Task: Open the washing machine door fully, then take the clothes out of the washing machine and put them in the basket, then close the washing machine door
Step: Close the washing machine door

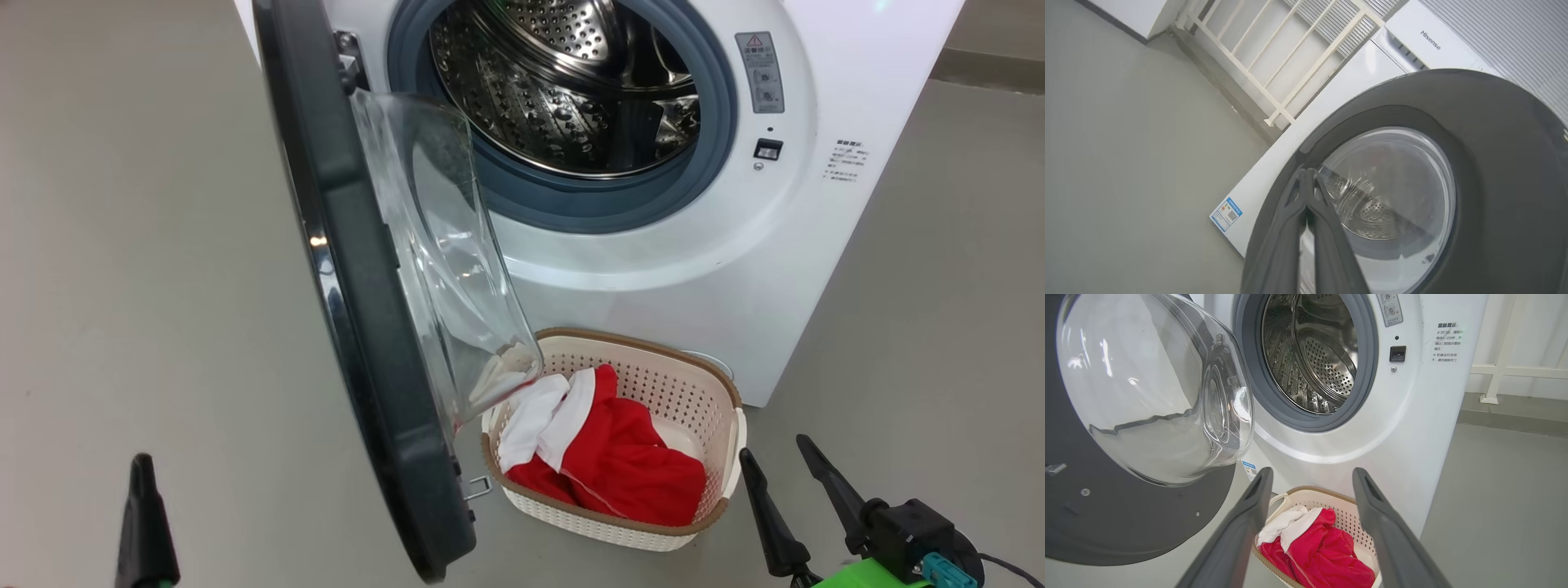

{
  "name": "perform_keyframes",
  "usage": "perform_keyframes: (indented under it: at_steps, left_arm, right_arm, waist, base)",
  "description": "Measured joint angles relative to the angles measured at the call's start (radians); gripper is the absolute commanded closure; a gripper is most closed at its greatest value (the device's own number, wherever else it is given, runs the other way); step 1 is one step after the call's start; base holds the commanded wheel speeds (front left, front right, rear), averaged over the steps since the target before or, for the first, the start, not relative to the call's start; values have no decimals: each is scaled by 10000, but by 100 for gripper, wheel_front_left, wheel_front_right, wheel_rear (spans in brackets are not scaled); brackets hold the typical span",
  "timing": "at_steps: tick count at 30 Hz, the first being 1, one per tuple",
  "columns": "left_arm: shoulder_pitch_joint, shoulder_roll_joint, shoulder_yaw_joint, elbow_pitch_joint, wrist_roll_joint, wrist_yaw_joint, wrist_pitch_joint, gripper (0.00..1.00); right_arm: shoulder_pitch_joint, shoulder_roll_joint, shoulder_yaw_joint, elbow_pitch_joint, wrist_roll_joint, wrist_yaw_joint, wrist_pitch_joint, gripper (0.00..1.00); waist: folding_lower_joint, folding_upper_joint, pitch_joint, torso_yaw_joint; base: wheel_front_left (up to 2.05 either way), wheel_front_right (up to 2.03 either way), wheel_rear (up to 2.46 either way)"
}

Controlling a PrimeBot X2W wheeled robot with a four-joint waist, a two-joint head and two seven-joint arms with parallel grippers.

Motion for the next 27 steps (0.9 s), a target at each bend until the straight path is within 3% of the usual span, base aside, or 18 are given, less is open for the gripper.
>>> perform_keyframes:
  at_steps: [4, 7, 11, 17, 27]
  left_arm:
    - [-36, 489, -999, -430, -3712, 2, 100, 100]
    - [-35, 1170, -1338, -1003, -6055, 2, 1225, 100]
    - [48, 1833, -1348, -1549, -7699, 4, 3158, 100]
    - [407, 2293, -1233, -2019, -8395, 4, 6107, 100]
    - [449, 1670, -972, -2303, -7971, 4, 8109, 100]
  right_arm:
    - [-1, 0, 10, -2, 0, 0, 0, 0]
    - [-2, 2, 10, -4, 0, 0, 0, 0]
    - [-2, 4, 8, -6, 0, 0, 0, 0]
    - [-10, 2, 17, -10, 0, 0, 0, 0]
    - [-35, 2, 46, -12, 4, 0, 0, 0]
  waist:
    - [0, 0, 32, -74]
    - [0, 0, 54, -135]
    - [0, 0, 92, -227]
    - [0, 0, 166, -396]
    - [0, 0, 305, -664]
  base:
    - [0, 0, 0]
    - [0, 0, 0]
    - [0, 0, 0]
    - [0, 0, 0]
    - [0, 0, 0]
